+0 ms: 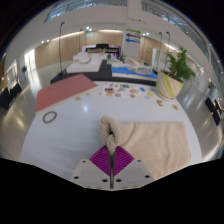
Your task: Fold towel
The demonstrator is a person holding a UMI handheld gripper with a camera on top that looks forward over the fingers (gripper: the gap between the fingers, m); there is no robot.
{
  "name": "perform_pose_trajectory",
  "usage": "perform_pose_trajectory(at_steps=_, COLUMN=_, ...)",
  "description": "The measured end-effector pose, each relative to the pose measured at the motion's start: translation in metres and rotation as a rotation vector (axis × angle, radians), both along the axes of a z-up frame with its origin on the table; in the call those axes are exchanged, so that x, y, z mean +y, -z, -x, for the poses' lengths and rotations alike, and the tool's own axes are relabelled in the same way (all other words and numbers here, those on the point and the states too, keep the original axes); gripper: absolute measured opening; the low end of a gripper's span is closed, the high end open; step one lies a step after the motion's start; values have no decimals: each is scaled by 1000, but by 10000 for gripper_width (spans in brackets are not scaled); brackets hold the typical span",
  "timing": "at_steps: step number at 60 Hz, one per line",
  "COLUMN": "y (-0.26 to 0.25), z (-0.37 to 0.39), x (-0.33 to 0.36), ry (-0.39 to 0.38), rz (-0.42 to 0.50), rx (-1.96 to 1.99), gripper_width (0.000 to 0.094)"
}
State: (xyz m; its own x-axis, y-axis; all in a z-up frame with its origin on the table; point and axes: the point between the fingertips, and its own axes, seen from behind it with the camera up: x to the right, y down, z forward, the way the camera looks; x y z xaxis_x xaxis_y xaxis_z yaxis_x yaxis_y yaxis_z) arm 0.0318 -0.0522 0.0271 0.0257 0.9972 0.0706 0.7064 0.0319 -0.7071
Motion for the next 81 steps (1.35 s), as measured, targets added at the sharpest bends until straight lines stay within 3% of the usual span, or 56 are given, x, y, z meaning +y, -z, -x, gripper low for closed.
perform_pose_trajectory(at_steps=7, y=-65, z=6, x=50, ry=41, rz=60, rx=66, gripper_width=12)
perform_pose_trajectory(at_steps=15, y=-112, z=7, x=156, ry=97, rz=20, rx=120, gripper_width=13)
perform_pose_trajectory(at_steps=20, y=-106, z=4, x=225, ry=128, rz=-36, rx=109, gripper_width=20)
perform_pose_trajectory(at_steps=26, y=-64, z=7, x=281, ry=124, rz=-39, rx=64, gripper_width=59)
perform_pose_trajectory(at_steps=33, y=-29, z=-5, x=314, ry=127, rz=21, rx=-9, gripper_width=874)
perform_pose_trajectory(at_steps=36, y=-45, z=-14, x=328, ry=141, rz=15, rx=22, gripper_width=809)
perform_pose_trajectory(at_steps=39, y=-70, z=-40, x=335, ry=138, rz=9, rx=41, gripper_width=865)
perform_pose_trajectory(at_steps=51, y=-173, z=-181, x=313, ry=161, rz=78, rx=-5, gripper_width=861)
perform_pose_trajectory(at_steps=57, y=-203, z=-232, x=297, ry=135, rz=87, rx=0, gripper_width=861)
perform_pose_trajectory(at_steps=81, y=-228, z=-264, x=292, ry=79, rz=75, rx=57, gripper_width=856)
